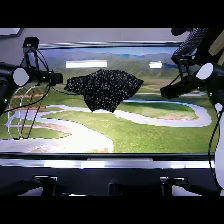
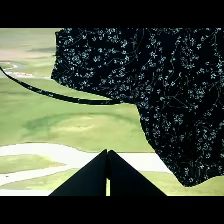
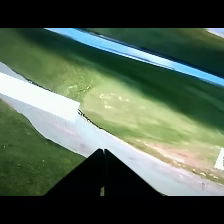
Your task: Fold the clothes and pants, and hang the long-sleeved shirts on hangers.
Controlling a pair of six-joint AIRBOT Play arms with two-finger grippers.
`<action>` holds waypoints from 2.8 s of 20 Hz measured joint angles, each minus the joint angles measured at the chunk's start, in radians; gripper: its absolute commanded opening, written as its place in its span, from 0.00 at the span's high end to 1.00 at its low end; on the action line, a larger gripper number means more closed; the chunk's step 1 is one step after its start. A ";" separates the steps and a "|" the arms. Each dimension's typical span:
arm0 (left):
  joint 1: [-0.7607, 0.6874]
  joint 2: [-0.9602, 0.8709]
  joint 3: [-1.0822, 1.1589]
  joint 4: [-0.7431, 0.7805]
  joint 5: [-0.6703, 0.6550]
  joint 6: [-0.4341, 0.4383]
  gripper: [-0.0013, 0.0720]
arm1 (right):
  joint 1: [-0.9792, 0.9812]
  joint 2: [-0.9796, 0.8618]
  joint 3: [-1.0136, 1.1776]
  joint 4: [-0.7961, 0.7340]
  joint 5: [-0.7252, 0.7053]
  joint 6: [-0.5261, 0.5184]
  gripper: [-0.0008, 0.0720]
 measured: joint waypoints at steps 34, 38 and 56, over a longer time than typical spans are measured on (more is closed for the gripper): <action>0.212 -0.311 -0.156 -0.858 0.148 0.325 0.00 | 0.000 0.000 0.000 0.000 -0.002 0.001 0.94; 0.190 -0.443 -0.164 -1.089 0.175 0.430 0.00 | 0.000 0.000 0.000 0.000 -0.002 0.001 0.94; 0.124 -0.535 -0.167 -1.209 0.212 0.480 0.95 | 0.075 -0.329 0.000 0.493 -0.142 0.319 0.13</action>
